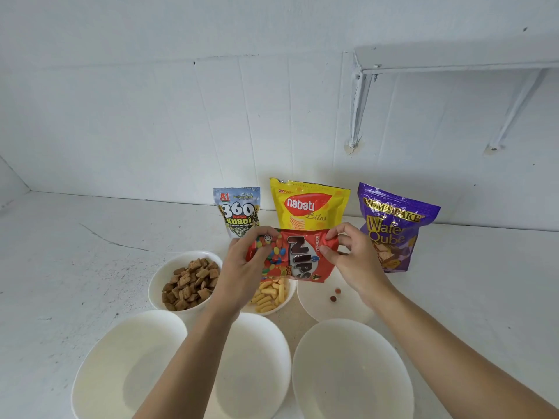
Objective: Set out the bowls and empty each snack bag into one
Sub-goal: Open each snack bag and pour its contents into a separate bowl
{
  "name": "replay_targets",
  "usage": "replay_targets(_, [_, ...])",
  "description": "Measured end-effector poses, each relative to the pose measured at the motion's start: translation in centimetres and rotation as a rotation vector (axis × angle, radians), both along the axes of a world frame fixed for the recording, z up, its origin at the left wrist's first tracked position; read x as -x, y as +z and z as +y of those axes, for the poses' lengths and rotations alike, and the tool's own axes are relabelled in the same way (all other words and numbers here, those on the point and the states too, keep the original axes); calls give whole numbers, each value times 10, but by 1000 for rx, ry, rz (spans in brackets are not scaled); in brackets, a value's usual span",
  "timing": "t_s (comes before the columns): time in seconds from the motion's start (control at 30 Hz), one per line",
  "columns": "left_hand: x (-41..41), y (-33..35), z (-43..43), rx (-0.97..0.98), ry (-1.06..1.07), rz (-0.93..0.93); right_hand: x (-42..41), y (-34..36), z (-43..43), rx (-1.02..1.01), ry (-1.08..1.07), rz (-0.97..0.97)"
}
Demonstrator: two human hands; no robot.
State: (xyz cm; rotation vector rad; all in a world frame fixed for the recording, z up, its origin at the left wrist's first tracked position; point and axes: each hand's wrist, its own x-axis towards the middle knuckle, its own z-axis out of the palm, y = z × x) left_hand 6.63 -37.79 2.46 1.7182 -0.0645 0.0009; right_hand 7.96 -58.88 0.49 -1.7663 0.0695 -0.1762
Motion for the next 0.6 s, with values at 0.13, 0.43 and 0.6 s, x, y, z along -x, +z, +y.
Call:
replay_targets(0.13, [-4, 13, 4, -16, -4, -54, -4, 18, 2, 3, -5, -64])
replay_targets(0.43, [-3, 45, 6, -34, 39, -227, -1, 48, 4, -67, 26, -215])
replay_targets(0.6, [2, 41, 1, -77, 38, -221, 1, 35, 4, -35, -13, -158])
